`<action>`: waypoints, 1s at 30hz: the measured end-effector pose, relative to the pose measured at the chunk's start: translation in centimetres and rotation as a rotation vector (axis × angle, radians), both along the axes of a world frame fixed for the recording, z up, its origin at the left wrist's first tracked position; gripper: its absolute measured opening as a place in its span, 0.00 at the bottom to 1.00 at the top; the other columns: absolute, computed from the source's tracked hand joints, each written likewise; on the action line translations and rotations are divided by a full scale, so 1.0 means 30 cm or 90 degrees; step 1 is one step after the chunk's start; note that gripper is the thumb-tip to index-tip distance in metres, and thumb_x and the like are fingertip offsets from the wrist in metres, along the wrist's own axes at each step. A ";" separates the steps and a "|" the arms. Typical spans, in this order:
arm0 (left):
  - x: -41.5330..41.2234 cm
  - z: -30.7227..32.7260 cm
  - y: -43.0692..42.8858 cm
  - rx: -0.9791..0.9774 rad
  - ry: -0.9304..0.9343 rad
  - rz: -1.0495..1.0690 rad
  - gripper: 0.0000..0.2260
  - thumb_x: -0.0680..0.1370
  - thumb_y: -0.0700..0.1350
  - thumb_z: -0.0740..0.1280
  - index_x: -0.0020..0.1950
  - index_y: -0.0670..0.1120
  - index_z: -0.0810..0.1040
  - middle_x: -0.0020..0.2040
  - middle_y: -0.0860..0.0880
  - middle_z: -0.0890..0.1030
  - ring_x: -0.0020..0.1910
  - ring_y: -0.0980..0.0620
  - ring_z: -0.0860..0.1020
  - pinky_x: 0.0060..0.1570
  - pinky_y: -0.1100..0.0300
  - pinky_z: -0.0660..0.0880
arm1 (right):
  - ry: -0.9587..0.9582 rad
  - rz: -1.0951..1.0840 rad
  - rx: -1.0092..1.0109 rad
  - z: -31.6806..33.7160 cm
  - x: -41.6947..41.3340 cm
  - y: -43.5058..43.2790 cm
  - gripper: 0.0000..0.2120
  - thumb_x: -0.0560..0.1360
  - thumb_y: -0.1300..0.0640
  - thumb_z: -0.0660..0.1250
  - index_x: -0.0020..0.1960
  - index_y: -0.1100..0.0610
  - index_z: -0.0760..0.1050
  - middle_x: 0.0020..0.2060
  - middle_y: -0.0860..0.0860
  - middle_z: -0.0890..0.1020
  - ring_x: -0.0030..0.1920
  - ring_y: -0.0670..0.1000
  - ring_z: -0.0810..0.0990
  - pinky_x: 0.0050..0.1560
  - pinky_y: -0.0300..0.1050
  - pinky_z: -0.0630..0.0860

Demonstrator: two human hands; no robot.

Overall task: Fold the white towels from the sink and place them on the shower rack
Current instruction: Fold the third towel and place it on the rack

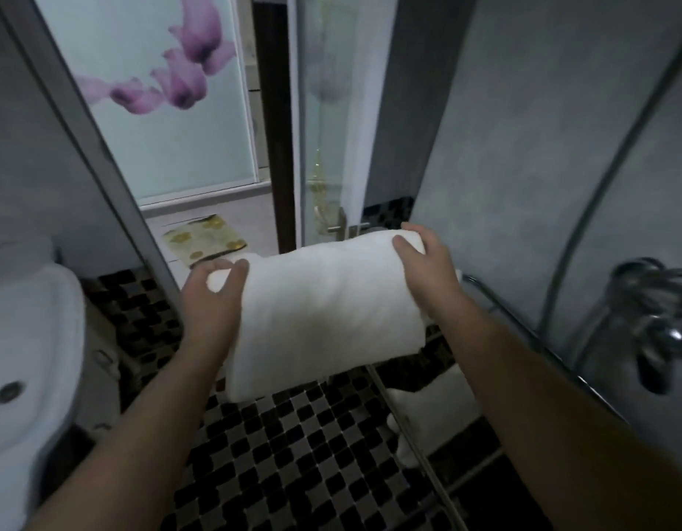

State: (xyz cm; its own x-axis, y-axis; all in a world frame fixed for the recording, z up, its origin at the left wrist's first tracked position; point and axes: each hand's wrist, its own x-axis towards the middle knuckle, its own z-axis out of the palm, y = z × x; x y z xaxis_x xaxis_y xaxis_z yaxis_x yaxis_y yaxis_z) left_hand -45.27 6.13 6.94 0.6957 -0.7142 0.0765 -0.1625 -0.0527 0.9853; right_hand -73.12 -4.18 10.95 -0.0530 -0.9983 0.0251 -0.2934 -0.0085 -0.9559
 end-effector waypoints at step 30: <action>-0.635 0.113 0.241 0.006 0.026 -0.471 0.07 0.75 0.56 0.73 0.51 0.58 0.79 0.52 0.60 0.81 0.46 0.64 0.80 0.41 0.66 0.75 | -0.018 -0.398 -0.050 0.042 -0.694 0.703 0.14 0.77 0.51 0.69 0.62 0.45 0.78 0.56 0.44 0.82 0.56 0.46 0.81 0.61 0.45 0.77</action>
State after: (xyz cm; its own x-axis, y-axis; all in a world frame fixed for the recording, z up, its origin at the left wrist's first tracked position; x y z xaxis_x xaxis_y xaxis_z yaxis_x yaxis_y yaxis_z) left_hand -64.33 13.37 10.31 0.0350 -0.9980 0.0528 -0.1214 0.0482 0.9914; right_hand -93.94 16.90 12.20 -0.6282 -0.7731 0.0875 -0.2401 0.0856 -0.9670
